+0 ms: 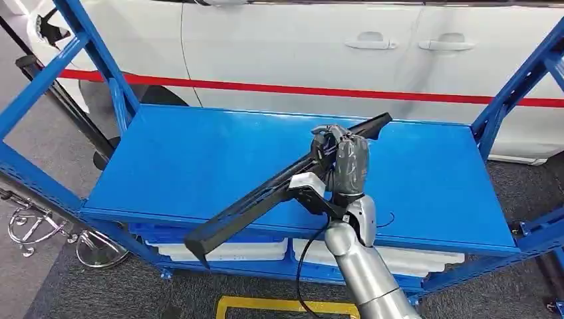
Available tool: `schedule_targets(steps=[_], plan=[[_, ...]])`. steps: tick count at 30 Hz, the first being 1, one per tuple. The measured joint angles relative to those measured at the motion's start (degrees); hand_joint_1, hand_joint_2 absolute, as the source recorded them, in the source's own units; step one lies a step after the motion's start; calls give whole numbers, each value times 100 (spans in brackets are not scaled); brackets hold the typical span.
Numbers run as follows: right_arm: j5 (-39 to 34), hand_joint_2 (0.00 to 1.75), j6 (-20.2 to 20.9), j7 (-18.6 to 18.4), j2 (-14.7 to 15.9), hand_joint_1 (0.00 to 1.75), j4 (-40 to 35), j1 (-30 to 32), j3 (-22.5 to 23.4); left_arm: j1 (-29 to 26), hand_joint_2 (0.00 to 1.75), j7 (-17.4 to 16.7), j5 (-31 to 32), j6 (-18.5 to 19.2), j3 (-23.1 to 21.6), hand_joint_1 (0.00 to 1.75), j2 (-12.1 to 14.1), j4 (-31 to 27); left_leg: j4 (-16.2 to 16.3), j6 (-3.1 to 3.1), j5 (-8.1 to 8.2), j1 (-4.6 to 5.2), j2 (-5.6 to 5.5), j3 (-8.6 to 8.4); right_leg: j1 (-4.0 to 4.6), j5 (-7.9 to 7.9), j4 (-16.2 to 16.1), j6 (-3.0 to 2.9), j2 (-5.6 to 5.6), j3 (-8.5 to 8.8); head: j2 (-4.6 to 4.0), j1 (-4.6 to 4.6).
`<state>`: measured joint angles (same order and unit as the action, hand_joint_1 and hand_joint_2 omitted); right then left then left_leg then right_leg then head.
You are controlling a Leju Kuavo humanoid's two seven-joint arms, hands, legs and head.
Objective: Take the parts from the cabinet and place them on the table.
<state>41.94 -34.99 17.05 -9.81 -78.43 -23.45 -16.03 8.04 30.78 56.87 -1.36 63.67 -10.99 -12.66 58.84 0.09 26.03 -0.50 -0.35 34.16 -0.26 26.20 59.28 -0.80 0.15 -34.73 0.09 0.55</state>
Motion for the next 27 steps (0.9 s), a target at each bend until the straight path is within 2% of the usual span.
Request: schedule_targets(steps=[3,4,5,6,7,8,9,10,11,12,13,14,15,16,18,19,20,21,22,24,25,26,27], plan=[[-111,175,4,28,120,175,-413,155,-242,-46,175,46,-13,-37,20,0,2,0,-10,85,-29,24,-3,23,-20,-33,-44,80,12,8,0,0],[-170,175,-6,48,166,175,-569,240,-281,-63,175,67,-52,-59,33,0,2,0,-48,130,-56,-10,-6,10,2,-28,-52,119,8,16,0,2],[-216,175,-11,72,219,175,-708,323,-308,-78,175,90,-74,-72,50,0,2,0,-90,172,-85,-37,3,-7,-28,40,26,148,6,0,-2,0],[-290,175,-13,124,302,175,-888,399,-349,-94,175,127,-127,-107,79,0,2,0,-97,210,-89,-37,2,-6,-22,232,254,160,4,-110,0,4],[-386,175,-15,168,399,175,-1086,475,-388,-108,175,181,-181,-159,115,0,2,0,-95,245,-86,-30,3,-4,-26,471,654,173,6,-290,-2,2],[-448,175,-15,195,475,175,-1217,565,-404,-131,175,219,-206,-192,136,0,2,0,-95,252,-82,-25,3,-5,-32,682,1103,187,5,-500,0,2],[-515,175,-15,240,561,175,-1360,678,-413,-157,175,255,-245,-194,157,0,2,0,-92,255,-80,-18,3,-3,-36,820,1491,198,5,-692,0,4],[-570,175,-18,280,647,175,-1493,814,-424,-186,175,269,-262,-190,188,0,2,0,-86,261,-76,-13,0,-4,-39,831,1695,200,4,-795,0,2],[-596,175,-28,317,727,175,-1626,926,-439,-212,175,269,-286,-177,214,0,0,0,-79,259,-71,-11,-3,-5,-41,718,1618,197,4,-762,-2,2],[-625,175,-48,356,821,175,-1797,1021,-469,-236,175,260,-286,-157,245,0,-2,0,-66,257,-62,-8,-8,-5,-41,489,1274,180,4,-594,0,2],[-634,175,-61,378,878,175,-1928,1076,-493,-250,175,253,-284,-125,249,0,-7,0,-55,250,-50,-3,-9,-10,-40,246,790,157,4,-345,-2,2],[-636,175,-77,411,929,175,-2050,1120,-513,-252,175,242,-280,-81,249,0,-11,0,-45,233,-38,2,-9,-17,-33,14,212,108,2,-36,0,2],[-636,175,-92,442,977,175,-2166,1176,-533,-255,175,234,-271,-41,251,0,-37,0,-33,212,-27,22,-9,-11,8,80,-12,77,-4,70,-2,0],[-633,175,-103,457,1010,175,-2266,1268,-559,-251,175,221,-251,-26,253,0,-39,0,-30,180,-24,29,-13,-10,21,34,-47,79,-8,65,-2,2],[-555,175,-116,444,1112,175,-2471,1450,-618,-260,175,214,-145,-44,253,0,-44,0,-55,122,-29,4,-11,-27,46,41,-31,60,-7,68,0,2],[-496,175,-118,413,1143,175,-2536,1538,-646,-271,175,253,-83,-63,249,0,-57,0,-70,84,-30,23,-11,-42,22,20,-67,28,-5,77,0,2],[-450,175,-124,402,1156,175,-2589,1626,-657,-272,175,290,-48,-57,243,0,-55,0,-31,55,23,19,-4,-23,-43,-16,-127,-9,-19,113,-2,0],[-406,175,-153,393,1171,175,-2641,1691,-664,-270,175,332,-46,-16,236,0,-59,0,131,29,170,21,4,19,-45,-19,-141,-45,-24,126,0,0],[-398,175,-183,385,1178,175,-2676,1747,-681,-261,175,350,-48,33,238,0,-70,0,484,9,400,6,3,166,-46,-16,-140,-61,-34,126,0,-2],[-369,175,-225,369,1191,175,-2714,1895,-716,-259,175,350,-66,90,238,0,-83,0,1437,-35,849,-21,5,581,-38,-11,-135,-67,-49,122,-2,0],[-365,175,-225,363,1200,175,-2716,1950,-729,-270,175,345,-66,105,238,0,-96,0,1764,-52,930,-22,5,722,-37,-11,-125,-67,-48,114,-2,0],[-365,175,-227,347,1204,175,-2716,1989,-743,-273,175,336,-66,109,238,0,-101,0,1734,-59,843,-27,5,708,-38,-10,-114,-66,-44,113,0,-2],[-362,175,-230,339,1206,175,-2727,2026,-751,-269,175,312,-63,101,238,0,-103,0,1426,-57,631,-31,6,547,-40,-4,-103,-60,-37,116,0,0]])
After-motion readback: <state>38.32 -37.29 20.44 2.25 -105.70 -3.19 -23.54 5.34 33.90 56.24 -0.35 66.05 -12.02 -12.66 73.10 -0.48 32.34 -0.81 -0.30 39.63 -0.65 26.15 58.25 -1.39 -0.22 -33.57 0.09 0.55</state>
